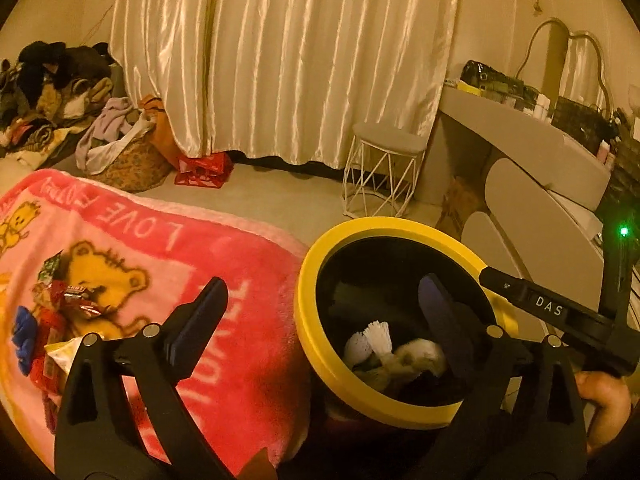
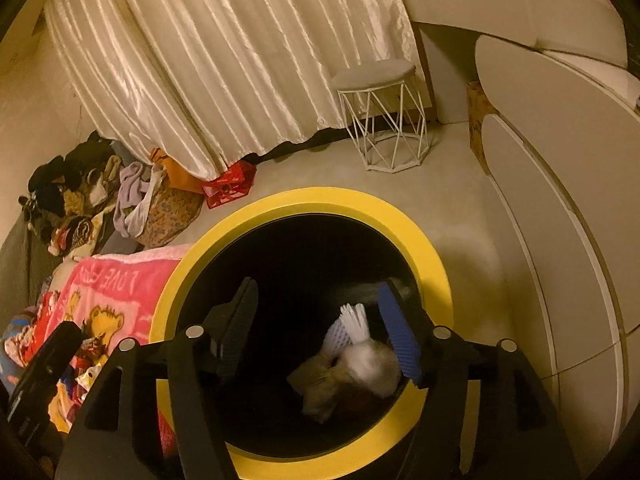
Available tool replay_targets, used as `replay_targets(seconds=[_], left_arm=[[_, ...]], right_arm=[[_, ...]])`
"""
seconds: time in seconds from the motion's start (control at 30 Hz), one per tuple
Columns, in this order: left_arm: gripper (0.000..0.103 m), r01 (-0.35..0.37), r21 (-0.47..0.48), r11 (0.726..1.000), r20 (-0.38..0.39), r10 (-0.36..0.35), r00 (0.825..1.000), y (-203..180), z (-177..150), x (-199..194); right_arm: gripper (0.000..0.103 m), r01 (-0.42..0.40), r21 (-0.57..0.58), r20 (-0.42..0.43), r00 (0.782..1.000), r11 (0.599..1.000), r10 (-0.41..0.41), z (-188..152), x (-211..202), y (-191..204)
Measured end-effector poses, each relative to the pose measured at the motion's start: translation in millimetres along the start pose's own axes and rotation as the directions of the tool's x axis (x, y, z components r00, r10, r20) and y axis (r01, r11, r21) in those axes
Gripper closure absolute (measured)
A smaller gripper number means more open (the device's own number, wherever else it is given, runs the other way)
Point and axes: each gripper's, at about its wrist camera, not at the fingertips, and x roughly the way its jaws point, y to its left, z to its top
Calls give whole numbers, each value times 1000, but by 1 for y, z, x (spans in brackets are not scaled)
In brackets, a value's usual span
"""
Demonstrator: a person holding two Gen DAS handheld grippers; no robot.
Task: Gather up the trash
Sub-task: 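Move both open tools back over the remaining wrappers on the blanket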
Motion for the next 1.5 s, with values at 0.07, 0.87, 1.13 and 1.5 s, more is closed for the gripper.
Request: replay_targets(seconds=[0.07,0.87,1.13,1.5], left_arm=[[11,2,-19,1000,4,-2,1000,4,-1,-4],[11,-128,-93,987,47,133,990,50,-5,-48],[11,-159,-118,980,74,168,983,65,-9,-64],[11,-214,-163,963,81,229,970,93,-15,-81]], right_arm=[[39,-3,-16,7,1000,1000,3,0,-2,4],[31,-42,-205,56,997,978,54,-12,-16,57],[30,-66,-264,48,996,962,81,-25,-22,84],[20,-109,-311,50,990,944,131,-36,-32,110]])
